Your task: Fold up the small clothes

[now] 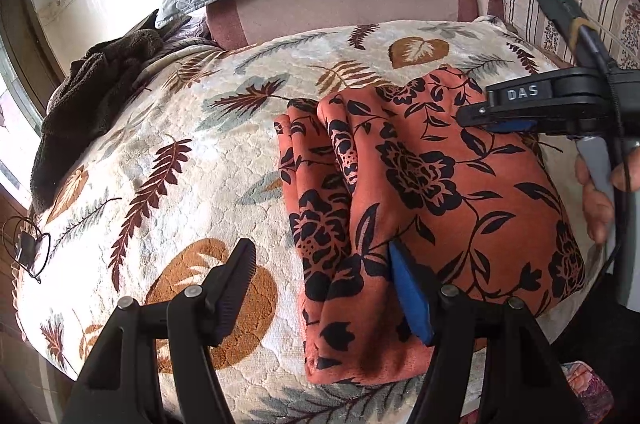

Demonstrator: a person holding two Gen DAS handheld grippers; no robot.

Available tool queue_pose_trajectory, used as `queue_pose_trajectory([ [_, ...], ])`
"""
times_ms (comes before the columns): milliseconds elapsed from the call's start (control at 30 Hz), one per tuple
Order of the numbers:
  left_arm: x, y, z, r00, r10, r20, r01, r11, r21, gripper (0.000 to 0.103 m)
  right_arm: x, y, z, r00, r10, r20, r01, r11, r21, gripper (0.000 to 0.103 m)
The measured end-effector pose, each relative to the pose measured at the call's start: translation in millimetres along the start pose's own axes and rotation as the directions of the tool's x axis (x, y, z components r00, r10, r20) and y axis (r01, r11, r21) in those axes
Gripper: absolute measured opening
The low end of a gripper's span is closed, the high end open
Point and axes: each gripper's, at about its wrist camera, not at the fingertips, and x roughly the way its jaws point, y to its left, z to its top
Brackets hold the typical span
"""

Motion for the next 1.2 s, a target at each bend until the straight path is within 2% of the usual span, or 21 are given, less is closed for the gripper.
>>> queue_pose_trajectory([
  [267, -10, -2, -2, 1.000, 0.010, 0.021, -0.010, 1.000, 0.003, 0.068, -59, -1, -47, 0.997, 0.074, 0.032, -0.074, 0.997, -0.005, 0.048],
  [367, -12, -1, -3, 1.000, 0.012, 0.022, -0.012, 1.000, 0.000, 0.068, -64, -2, -63, 0.996, 0.086, 0.015, -0.086, 0.996, 0.003, 0.048],
  [500, -15, 1, -3, 1.000, 0.012, 0.028, -0.012, 1.000, -0.004, 0.068, -51, -5, -79, 0.999, 0.052, -0.014, -0.052, 0.999, -0.008, 0.048],
  [700, -21, 7, -2, 0.999, 0.025, 0.049, -0.024, 1.000, -0.014, 0.068, -47, -8, -80, 0.999, 0.047, -0.016, -0.047, 0.999, -0.008, 0.048],
  [1200, -57, 51, 10, 0.987, 0.099, 0.124, -0.082, 0.988, -0.133, 0.068, -47, -8, -80, 0.999, 0.049, -0.015, -0.049, 0.999, -0.003, 0.048],
])
